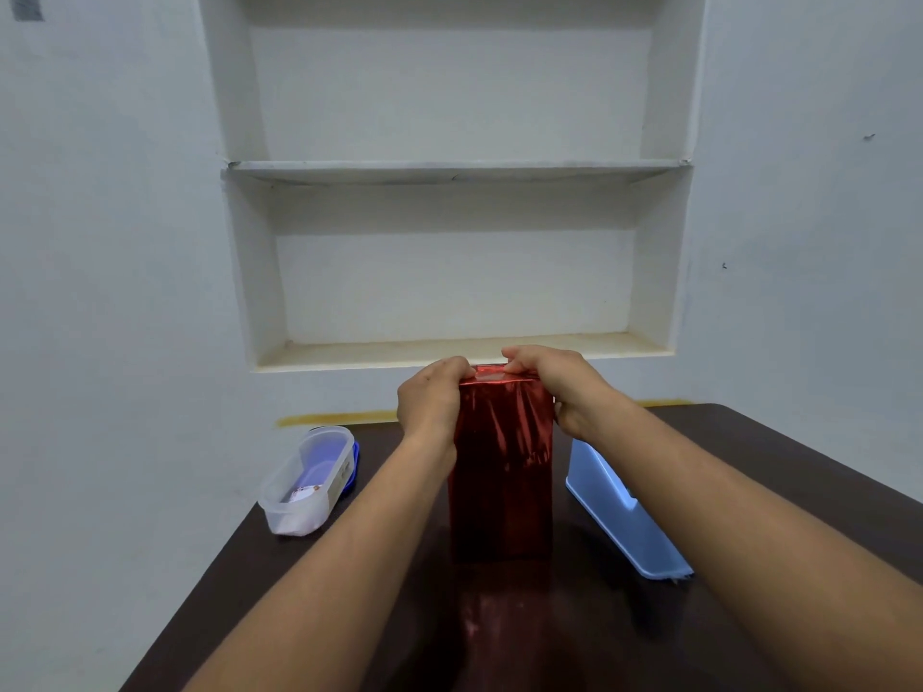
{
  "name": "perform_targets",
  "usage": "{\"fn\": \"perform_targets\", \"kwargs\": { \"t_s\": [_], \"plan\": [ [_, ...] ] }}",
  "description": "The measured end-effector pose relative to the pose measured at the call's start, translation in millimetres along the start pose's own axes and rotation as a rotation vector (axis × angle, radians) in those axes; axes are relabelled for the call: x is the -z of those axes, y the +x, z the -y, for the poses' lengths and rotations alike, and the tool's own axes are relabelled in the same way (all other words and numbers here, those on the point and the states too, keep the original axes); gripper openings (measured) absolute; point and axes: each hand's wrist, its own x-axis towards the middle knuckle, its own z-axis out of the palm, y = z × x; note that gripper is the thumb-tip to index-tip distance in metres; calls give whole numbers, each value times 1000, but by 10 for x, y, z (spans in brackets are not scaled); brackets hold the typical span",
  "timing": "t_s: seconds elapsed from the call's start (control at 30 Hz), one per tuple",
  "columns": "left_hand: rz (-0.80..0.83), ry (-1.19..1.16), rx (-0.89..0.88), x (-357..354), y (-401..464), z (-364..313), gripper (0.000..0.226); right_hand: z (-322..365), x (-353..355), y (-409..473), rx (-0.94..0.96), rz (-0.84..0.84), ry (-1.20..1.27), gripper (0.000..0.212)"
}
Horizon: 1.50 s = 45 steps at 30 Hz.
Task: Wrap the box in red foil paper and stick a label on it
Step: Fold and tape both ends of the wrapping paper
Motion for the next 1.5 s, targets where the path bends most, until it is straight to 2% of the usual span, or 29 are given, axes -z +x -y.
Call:
{"fn": "perform_targets", "kwargs": {
  "t_s": [0.1, 0.17, 0.2, 0.27, 0.37, 0.47, 0.6, 0.8, 0.93, 1.07, 1.2, 1.37, 1.5],
  "plan": [
    [-10, 9, -10, -5, -2, -4, 13, -48, 60, -47, 44, -73, -32, 8],
    [4, -2, 7, 1, 8, -9, 18, -123, 182, -75, 59, -172, -66, 24],
    [10, -5, 10, 3, 13, -9, 20, -158, 252, -132, 77, -234, -81, 23],
    [15, -7, 15, 7, 23, -9, 21, -227, 403, -308, 112, -319, -128, 9],
    [11, -13, 12, 14, 45, -13, 15, -351, 650, -555, 152, -403, -288, 14],
    [16, 7, 8, -15, 40, 19, 11, -430, 936, -697, 93, -477, -557, 21],
    [-11, 35, -9, 0, 83, -2, 9, -448, 1211, -661, -100, -428, -883, 21],
    [-2, 52, -24, 15, 112, 29, 8, -448, 1251, -592, -537, -218, -452, 42],
    [2, 51, -31, 25, 122, 28, 8, -450, 1276, -481, -622, -163, -313, 36],
    [15, 46, -30, 31, 161, 44, 8, -383, 1254, -453, -579, -157, -156, 35],
    [21, 43, -36, 35, 180, 53, 7, -401, 1227, -563, -434, -227, 3, 23],
    [20, 40, -39, 44, 200, 62, 11, -619, 1219, -703, -308, -357, 98, 21],
    [16, 42, -42, 56, 201, 55, 9, -712, 1205, -798, -237, -379, 106, 10]
  ]
}}
